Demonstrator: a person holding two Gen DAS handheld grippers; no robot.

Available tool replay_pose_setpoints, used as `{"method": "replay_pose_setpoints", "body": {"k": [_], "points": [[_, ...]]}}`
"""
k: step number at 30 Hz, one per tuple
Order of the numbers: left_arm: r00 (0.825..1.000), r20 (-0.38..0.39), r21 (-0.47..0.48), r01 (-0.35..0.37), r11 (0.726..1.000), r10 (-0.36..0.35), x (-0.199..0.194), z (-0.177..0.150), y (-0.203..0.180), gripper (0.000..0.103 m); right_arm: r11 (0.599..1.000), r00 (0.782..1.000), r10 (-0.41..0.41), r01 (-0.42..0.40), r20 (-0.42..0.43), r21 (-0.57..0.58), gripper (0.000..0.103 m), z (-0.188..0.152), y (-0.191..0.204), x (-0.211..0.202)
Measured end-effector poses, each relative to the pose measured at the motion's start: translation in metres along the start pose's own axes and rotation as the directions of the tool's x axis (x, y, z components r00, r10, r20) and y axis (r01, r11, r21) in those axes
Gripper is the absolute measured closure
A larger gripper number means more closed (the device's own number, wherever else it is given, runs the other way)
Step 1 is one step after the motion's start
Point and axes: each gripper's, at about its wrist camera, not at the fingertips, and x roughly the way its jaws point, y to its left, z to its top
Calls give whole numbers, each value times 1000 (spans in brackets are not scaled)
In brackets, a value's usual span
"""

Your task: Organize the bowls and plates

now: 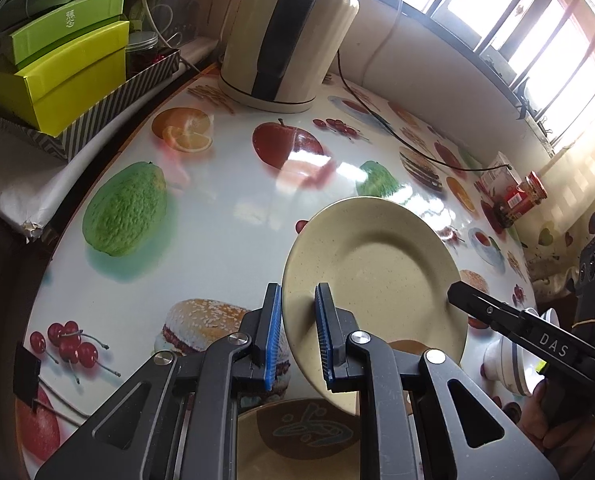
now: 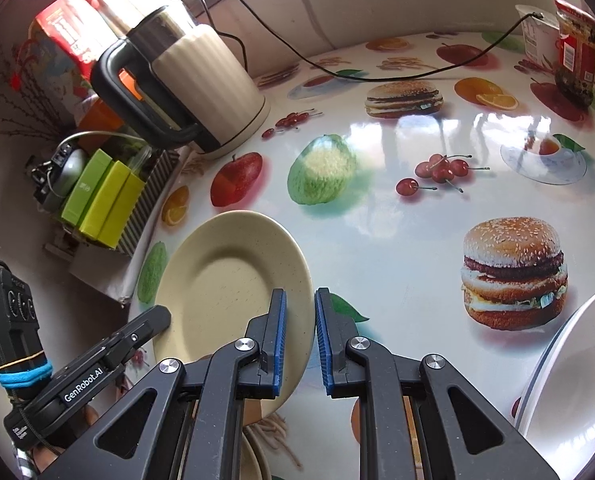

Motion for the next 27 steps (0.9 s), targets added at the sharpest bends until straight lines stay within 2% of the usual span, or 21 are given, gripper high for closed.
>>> {"method": "replay_pose_setpoints", "body": {"k": [27], "points": [[1000,28,-30,-10,1000,11,-40,-42,23,85,998,999,40,-41,-11,-41,88,-49,24,-21]]}}
